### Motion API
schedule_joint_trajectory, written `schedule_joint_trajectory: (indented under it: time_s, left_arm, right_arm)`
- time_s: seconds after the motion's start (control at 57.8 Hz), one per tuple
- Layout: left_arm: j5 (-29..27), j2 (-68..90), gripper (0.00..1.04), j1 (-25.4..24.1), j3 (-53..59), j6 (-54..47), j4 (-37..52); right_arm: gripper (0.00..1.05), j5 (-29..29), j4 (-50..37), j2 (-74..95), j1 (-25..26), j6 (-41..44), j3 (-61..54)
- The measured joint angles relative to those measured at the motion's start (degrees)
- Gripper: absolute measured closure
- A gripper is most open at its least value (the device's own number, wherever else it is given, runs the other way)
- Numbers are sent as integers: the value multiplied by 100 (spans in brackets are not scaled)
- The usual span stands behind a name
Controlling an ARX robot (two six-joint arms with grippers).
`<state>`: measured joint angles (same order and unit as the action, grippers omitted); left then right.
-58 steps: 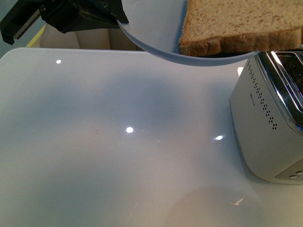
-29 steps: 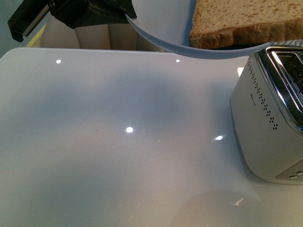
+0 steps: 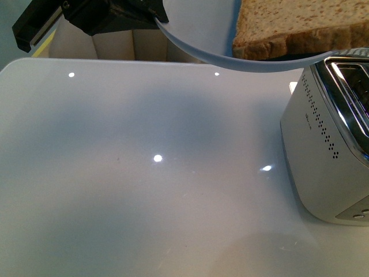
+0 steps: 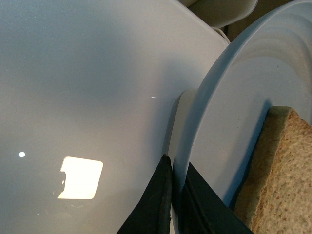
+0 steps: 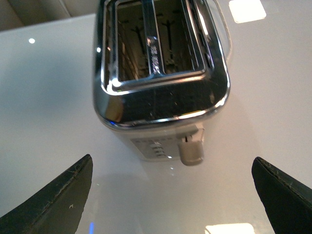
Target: Left arm holds plate, right arm toasts bread
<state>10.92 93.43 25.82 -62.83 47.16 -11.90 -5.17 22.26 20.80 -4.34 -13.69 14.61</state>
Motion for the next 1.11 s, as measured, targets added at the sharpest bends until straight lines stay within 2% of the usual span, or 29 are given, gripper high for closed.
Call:
schedule_joint_trajectory:
  time_s: [0.225,0.398,0.605,0.796,0.813,0.9,1.107]
  left_arm:
    - [37,0,102,4,0,9,0]
    - [39,0,102,4,0,11,0]
    - [42,0,102,7,0,11,0]
    - [39,0,102,4,0,11,0]
    - [39,0,102,4,0,11,0]
    - [39,0,102,4,0,11,0]
    - [35,0,102,4,0,11,0]
  right_arm:
    - [9,1491,-1034,1506,380,-658,859]
    - [9,2302,-2013,2837,83,-1816,1633]
    - [9,2282,-2811,3759,-507,-3060,1810]
    - [9,2122,-3082,4269,-715,-3521,1757]
    - [10,2116,-3086,4277,-715,-3534,1755]
    - [29,2109,-3088,4275,-682,-3611,1755]
    - [60,2107,-2979,4186,-629,-3628,1757]
